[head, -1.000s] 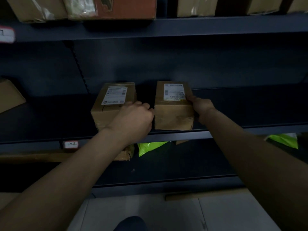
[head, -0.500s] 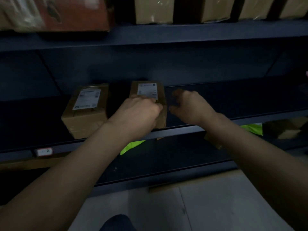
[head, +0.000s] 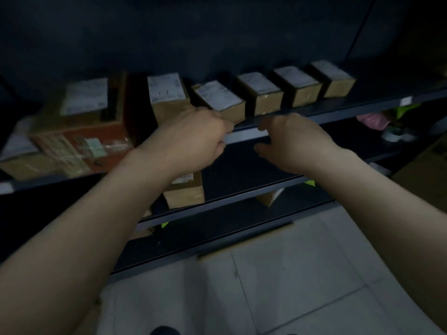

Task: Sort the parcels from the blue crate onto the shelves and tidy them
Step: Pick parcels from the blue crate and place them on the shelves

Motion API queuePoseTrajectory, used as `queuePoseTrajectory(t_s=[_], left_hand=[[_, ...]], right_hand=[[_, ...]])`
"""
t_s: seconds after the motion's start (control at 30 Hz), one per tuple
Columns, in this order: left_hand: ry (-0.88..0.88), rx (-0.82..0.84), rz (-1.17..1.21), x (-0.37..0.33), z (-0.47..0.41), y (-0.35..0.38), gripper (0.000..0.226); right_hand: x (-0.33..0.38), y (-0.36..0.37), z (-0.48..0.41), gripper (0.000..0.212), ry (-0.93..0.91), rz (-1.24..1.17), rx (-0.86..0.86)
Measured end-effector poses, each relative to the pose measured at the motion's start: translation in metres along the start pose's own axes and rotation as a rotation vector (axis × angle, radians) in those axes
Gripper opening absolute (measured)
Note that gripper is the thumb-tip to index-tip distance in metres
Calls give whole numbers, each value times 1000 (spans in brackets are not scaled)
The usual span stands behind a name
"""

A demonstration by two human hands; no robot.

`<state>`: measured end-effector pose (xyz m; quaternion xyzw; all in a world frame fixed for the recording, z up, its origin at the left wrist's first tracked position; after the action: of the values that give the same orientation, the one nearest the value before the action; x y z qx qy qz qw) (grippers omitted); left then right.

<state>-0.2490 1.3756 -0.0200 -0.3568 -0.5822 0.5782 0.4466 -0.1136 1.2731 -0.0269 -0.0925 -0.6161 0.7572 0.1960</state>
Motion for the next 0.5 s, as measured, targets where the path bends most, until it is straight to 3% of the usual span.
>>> queuePoseTrajectory(t_s=[0.23, 0.5], left_hand=[[31, -65, -227, -42, 28, -151, 31], [158, -184, -267, -105, 44, -278, 34]], right_hand=[[11, -133, 89, 14, 45, 200, -196], [-14, -242, 198, 21, 162, 293, -319]])
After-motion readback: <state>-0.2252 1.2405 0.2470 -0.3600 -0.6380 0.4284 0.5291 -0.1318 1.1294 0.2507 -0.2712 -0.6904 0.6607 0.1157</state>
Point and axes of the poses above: each hand's wrist, its own z-axis away from the middle knuckle, its own y-axis out of the palm, x = y × z, the point moved 1 cm from there along -z, towards the middle knuckle, and after that the axes turned 15 degrees about x, right-handed, at the moved point
